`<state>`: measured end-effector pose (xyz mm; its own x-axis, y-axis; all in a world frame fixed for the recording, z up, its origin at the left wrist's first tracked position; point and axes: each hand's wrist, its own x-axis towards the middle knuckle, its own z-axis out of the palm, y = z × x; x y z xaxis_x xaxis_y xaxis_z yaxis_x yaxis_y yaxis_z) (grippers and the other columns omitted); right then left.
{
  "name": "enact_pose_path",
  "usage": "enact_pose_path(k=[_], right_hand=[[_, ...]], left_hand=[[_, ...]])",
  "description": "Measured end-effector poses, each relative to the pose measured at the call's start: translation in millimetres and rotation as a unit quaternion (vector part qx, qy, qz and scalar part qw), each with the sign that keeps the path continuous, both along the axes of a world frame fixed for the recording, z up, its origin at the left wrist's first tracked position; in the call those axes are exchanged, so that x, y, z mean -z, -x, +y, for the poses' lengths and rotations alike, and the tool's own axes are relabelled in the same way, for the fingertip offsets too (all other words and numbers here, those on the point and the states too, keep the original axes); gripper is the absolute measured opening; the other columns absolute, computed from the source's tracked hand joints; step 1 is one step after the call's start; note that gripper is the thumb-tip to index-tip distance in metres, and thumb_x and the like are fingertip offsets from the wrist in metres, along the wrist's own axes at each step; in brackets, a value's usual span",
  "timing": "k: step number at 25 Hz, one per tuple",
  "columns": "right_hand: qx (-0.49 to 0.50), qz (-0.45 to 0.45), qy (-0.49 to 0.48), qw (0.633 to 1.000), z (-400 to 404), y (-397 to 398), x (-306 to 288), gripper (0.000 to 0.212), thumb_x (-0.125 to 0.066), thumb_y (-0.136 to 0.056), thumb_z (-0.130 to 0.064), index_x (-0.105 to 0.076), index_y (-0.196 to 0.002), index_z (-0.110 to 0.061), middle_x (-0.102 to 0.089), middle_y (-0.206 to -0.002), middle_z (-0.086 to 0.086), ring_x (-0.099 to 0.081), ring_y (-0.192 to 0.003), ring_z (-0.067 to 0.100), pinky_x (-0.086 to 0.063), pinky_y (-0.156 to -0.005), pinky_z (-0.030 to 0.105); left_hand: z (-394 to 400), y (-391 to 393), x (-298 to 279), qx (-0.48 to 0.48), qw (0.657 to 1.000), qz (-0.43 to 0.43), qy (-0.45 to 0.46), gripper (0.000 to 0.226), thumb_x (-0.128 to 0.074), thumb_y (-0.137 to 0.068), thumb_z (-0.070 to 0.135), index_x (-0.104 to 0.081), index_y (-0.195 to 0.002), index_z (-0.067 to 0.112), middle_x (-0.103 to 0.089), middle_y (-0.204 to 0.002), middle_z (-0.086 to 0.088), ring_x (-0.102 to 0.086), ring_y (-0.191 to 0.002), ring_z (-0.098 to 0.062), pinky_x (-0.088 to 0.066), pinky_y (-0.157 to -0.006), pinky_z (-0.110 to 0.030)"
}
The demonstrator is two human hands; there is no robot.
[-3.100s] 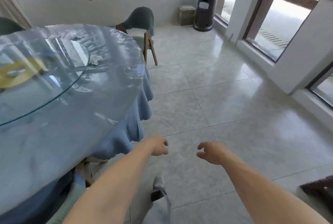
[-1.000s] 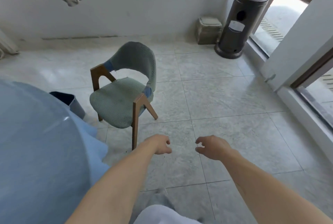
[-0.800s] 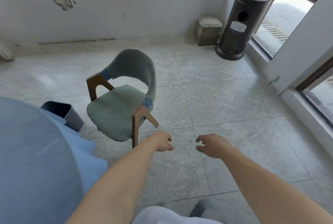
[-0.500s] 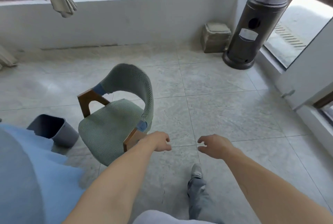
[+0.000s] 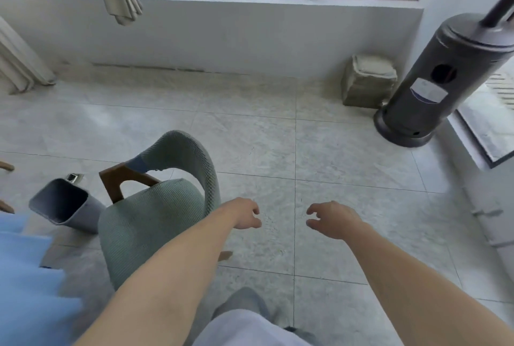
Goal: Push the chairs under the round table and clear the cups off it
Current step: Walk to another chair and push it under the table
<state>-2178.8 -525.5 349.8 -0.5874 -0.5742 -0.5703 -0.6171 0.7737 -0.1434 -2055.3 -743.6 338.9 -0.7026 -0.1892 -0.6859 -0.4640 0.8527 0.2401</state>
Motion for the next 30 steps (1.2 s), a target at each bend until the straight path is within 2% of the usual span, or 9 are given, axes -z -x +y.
enact_pose_path(k=[6, 12, 18, 22, 27, 29, 30], right_hand=[[-0.070, 0.015, -0.012, 0.997, -93.0, 95.0, 2.9, 0.043, -0.048, -0.095, -0.052, -0.051, -0.135, -0.036, -0.059, -0.134, -0.003, -0.058, -0.118, 0.019, -0.049, -0.094, 0.036], [-0.170, 0.047, -0.032, 0.984, -251.8, 181.3, -1.8, 0.042, -0.049, -0.095, -0.053, -0.051, -0.134, -0.039, -0.059, -0.133, -0.005, -0.058, -0.117, 0.020, -0.049, -0.093, 0.037], [-0.326, 0.061, -0.026, 0.943, -427.0, 191.4, -13.0, 0.041, -0.048, -0.096, -0.050, -0.050, -0.136, -0.038, -0.060, -0.132, -0.005, -0.059, -0.117, 0.020, -0.048, -0.091, 0.036], [-0.468, 0.058, -0.022, 0.881, -523.7, 151.3, -5.0, 0.043, -0.049, -0.096, -0.048, -0.051, -0.136, -0.035, -0.060, -0.132, -0.003, -0.057, -0.119, 0.020, -0.046, -0.089, 0.035], [-0.654, 0.033, -0.016, 0.756, -603.3, 61.9, 9.8, 0.043, -0.049, -0.094, -0.046, -0.052, -0.136, -0.037, -0.062, -0.132, -0.002, -0.059, -0.117, 0.021, -0.050, -0.090, 0.037], [-0.710, 0.021, -0.022, 0.703, -619.6, 32.2, 15.8, 0.043, -0.048, -0.094, -0.044, -0.052, -0.136, -0.039, -0.061, -0.134, -0.003, -0.059, -0.118, 0.021, -0.049, -0.092, 0.037], [-0.746, 0.023, -0.025, 0.665, -624.9, 18.7, 19.3, 0.043, -0.048, -0.094, -0.045, -0.051, -0.136, -0.039, -0.060, -0.135, -0.003, -0.058, -0.119, 0.021, -0.048, -0.092, 0.036]], left_hand=[[-79.3, 76.3, 12.1, -0.037, 0.999, 0.010, 0.008, 0.055, -0.056, -0.093, 0.049, -0.049, -0.141, 0.022, -0.050, -0.144, -0.003, -0.051, -0.125, -0.023, -0.045, -0.101, -0.039], [-211.5, 142.5, 10.5, -0.126, 0.991, 0.046, -0.008, 0.055, -0.055, -0.094, 0.047, -0.047, -0.143, 0.022, -0.047, -0.146, -0.003, -0.049, -0.128, -0.023, -0.043, -0.101, -0.037], [-320.0, 125.0, 9.2, -0.292, 0.953, 0.079, -0.027, 0.055, -0.056, -0.094, 0.046, -0.047, -0.143, 0.023, -0.046, -0.146, -0.003, -0.049, -0.126, -0.025, -0.045, -0.096, -0.036], [-354.5, 62.8, 19.7, -0.439, 0.892, 0.105, -0.039, 0.049, -0.058, -0.090, 0.044, -0.058, -0.133, 0.020, -0.054, -0.135, -0.002, -0.058, -0.113, -0.025, -0.051, -0.094, -0.040], [-338.4, -16.4, 35.5, -0.609, 0.789, 0.071, -0.041, 0.056, -0.058, -0.090, 0.048, -0.054, -0.138, 0.018, -0.054, -0.139, -0.006, -0.055, -0.120, -0.026, -0.048, -0.098, -0.039], [-320.4, -30.4, 39.1, -0.670, 0.739, 0.061, -0.045, 0.053, -0.057, -0.092, 0.047, -0.055, -0.136, 0.017, -0.056, -0.135, -0.005, -0.056, -0.118, -0.026, -0.047, -0.098, -0.039], [-307.5, -33.6, 40.3, -0.705, 0.704, 0.062, -0.055, 0.053, -0.058, -0.092, 0.046, -0.055, -0.137, 0.017, -0.056, -0.134, -0.004, -0.056, -0.119, -0.026, -0.047, -0.099, -0.040]])
